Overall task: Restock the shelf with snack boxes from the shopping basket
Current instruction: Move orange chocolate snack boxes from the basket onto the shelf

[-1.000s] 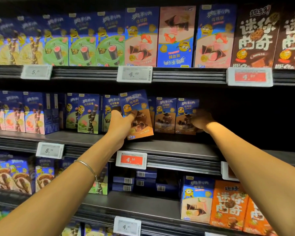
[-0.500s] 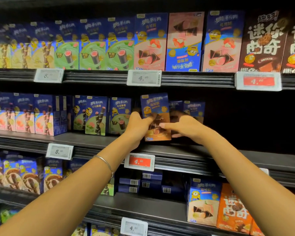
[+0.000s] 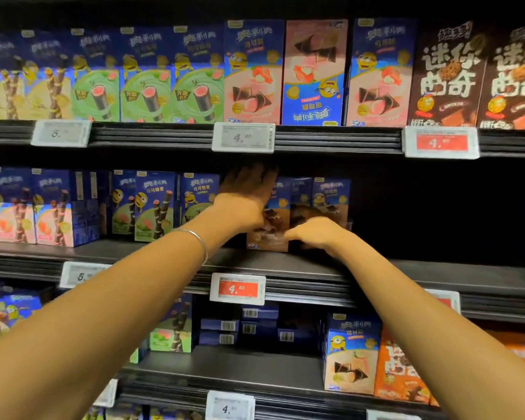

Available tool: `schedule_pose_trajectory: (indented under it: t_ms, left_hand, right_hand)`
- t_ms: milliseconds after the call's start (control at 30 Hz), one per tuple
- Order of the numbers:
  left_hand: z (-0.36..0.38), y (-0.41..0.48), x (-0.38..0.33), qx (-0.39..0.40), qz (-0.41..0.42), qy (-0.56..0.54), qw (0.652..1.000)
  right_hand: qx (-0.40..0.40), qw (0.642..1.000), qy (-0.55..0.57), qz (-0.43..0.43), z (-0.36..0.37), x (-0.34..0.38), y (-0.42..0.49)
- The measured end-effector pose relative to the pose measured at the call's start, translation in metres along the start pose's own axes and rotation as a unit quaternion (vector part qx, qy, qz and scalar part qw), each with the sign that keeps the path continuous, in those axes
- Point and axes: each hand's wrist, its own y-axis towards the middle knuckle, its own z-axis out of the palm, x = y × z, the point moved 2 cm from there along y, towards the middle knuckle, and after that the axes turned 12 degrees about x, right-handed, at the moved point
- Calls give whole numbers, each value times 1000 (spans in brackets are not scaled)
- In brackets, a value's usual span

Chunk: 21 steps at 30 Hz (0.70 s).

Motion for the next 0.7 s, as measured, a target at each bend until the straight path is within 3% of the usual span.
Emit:
schedule_pose_trajectory:
  t_ms: [33,133,267,400,500,700]
  left_hand:
    - [-3,5,1,11,-7,20,1000]
    - [-6,13,5,29,-20,58,998]
    - [-2,18,9,30,-30,83,996]
    - [-4,24,12,34,-24,102,994]
    - [-6,28,12,43,-16,110,993]
    - [-7,36,16,58,-8,87,994]
  right_hand:
    - [-24,999,-29,-15,-4,1,1]
    - [-199,975,-37,-87,-27,-1,3]
    - [-314,946,-67,45,-53,-24,13]
    - [-249,957,-41,145,-59,-39,22]
    - [-186,971,-24,146,-54,-45,37]
    - [-187,973,91,97,-47,-49,52]
